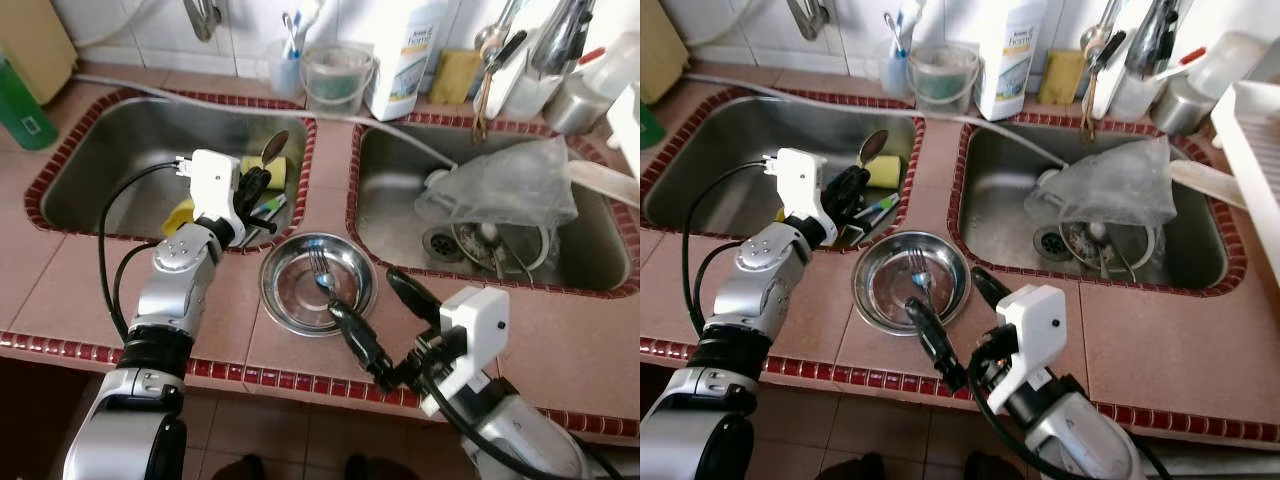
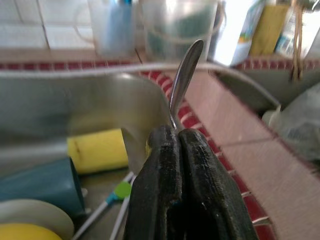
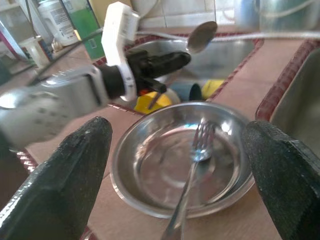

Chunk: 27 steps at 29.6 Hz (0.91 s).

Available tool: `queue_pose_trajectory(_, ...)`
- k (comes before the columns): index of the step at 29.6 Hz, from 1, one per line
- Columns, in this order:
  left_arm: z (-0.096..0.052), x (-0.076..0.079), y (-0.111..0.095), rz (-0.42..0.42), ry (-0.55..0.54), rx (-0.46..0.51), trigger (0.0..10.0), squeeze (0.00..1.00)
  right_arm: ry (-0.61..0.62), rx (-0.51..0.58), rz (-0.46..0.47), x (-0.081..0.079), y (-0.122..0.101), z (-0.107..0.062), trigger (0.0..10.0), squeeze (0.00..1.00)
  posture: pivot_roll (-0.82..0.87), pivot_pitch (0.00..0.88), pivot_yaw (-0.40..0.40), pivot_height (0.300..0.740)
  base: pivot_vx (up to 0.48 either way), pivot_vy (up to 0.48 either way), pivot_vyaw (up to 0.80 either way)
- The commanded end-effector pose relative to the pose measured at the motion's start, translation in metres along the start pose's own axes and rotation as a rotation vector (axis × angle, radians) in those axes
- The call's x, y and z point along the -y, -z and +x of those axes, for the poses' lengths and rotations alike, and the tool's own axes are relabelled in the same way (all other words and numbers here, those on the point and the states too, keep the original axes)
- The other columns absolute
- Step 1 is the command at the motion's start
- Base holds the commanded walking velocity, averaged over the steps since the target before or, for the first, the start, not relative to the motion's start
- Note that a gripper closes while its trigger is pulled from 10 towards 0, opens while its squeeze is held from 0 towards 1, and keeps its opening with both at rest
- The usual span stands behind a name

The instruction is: Kitchen organization

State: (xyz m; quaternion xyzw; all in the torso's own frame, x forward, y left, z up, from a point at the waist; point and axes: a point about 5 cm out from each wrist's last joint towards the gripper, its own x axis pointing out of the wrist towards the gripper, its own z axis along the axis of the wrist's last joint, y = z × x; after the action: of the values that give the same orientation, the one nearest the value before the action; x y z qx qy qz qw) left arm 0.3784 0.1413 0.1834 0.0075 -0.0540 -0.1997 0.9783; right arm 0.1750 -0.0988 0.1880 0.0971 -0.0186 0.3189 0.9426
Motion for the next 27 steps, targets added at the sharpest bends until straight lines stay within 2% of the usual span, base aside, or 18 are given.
queue_pose_trajectory(1, 0.002, -0.001, -0.001, 0.027, 0.02, -0.002, 10.0, 0.0, -0.018, 0.01, 0.021, -0.006, -0.006, -0.005, 10.0, 0.0, -0.2, 0.309, 0.002, 0.74, 0.0, 0.0, 0.0)
queue_pose_trajectory(11, 0.01, -0.004, -0.005, 0.034, 0.05, -0.003, 10.0, 0.0, -0.007, 0.016, 0.103, -0.013, -0.014, -0.017, 10.0, 0.0, -0.22, 0.318, 0.015, 0.74, 0.0, 0.0, 0.0)
queue_pose_trajectory(16, 0.01, -0.009, -0.006, 0.043, 0.049, -0.003, 10.0, 0.0, 0.011, 0.017, 0.101, -0.01, -0.018, -0.024, 10.0, 0.0, -0.23, 0.317, 0.018, 0.74, 0.0, 0.0, 0.0)
queue_pose_trajectory(27, 0.011, -0.017, -0.011, 0.069, 0.022, 0.003, 10.0, 0.0, 0.004, 0.055, 0.084, -0.006, -0.03, -0.021, 10.0, 0.0, -0.23, 0.316, 0.023, 0.74, 0.0, 0.0, 0.0)
